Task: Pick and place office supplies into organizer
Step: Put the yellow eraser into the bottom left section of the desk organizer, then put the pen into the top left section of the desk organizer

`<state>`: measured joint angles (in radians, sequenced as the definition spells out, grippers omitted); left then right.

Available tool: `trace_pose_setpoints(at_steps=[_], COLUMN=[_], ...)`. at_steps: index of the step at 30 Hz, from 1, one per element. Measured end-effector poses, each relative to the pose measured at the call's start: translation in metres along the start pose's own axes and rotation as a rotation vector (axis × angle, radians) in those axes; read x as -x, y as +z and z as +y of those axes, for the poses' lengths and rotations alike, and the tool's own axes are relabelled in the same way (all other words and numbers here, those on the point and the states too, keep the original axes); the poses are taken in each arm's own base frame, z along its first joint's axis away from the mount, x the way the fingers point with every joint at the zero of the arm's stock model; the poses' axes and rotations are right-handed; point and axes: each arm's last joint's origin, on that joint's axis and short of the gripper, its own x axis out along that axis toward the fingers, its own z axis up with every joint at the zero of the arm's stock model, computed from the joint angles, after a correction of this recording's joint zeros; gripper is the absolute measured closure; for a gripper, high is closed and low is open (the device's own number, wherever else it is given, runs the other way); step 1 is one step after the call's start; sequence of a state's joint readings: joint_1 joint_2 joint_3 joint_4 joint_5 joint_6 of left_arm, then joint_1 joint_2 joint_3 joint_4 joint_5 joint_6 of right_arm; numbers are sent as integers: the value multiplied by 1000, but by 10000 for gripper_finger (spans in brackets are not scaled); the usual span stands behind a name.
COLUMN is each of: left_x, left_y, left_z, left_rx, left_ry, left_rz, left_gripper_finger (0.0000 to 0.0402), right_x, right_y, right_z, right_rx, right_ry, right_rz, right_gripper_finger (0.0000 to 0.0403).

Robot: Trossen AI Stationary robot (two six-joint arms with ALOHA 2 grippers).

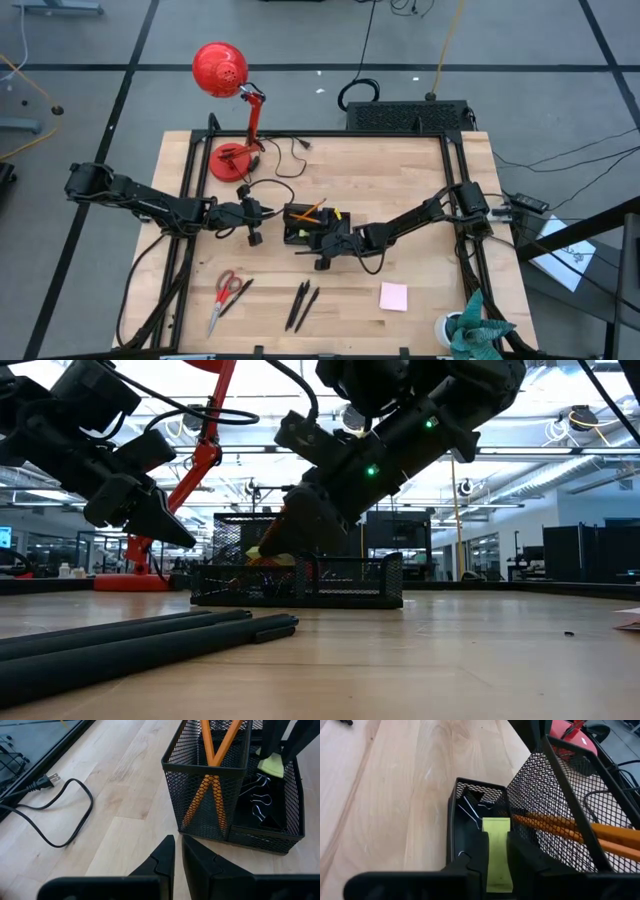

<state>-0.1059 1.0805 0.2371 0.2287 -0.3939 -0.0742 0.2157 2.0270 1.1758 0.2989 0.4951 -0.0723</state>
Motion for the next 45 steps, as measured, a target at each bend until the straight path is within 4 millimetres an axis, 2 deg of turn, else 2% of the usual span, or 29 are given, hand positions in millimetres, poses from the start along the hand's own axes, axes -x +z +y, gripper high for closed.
trace_pose_setpoints(at_steps=[13,23,28,31,33,37,39,42,45], left_x=[0,0,0,0,0,0,0,0,0], left_y=[0,1,1,1,1,1,1,1,1], left_z=[0,0,0,0,0,0,0,0,0], left_rx=[2,4,3,2,-5,-6,-5,-3,-1], left_ry=[0,-1,-1,0,0,0,-1,-1,-1], left_rz=[0,-7,-7,-5,-6,-6,-6,-6,-6], left_gripper_finger=[360,360,360,360,360,360,360,360,360], right_x=[0,0,8,22,38,82,104,132,153], right_y=[0,1,10,22,35,66,77,87,87], right_z=[1,1,4,8,8,3,-2,-13,-16], right_rx=[-48,-56,7,28,32,70,71,58,42], right_ry=[26,20,31,50,69,117,130,144,173], right_rz=[-8,-14,-51,-100,-150,-270,-309,-317,-296], right_gripper_finger=[305,301,311,327,346,391,398,394,400])
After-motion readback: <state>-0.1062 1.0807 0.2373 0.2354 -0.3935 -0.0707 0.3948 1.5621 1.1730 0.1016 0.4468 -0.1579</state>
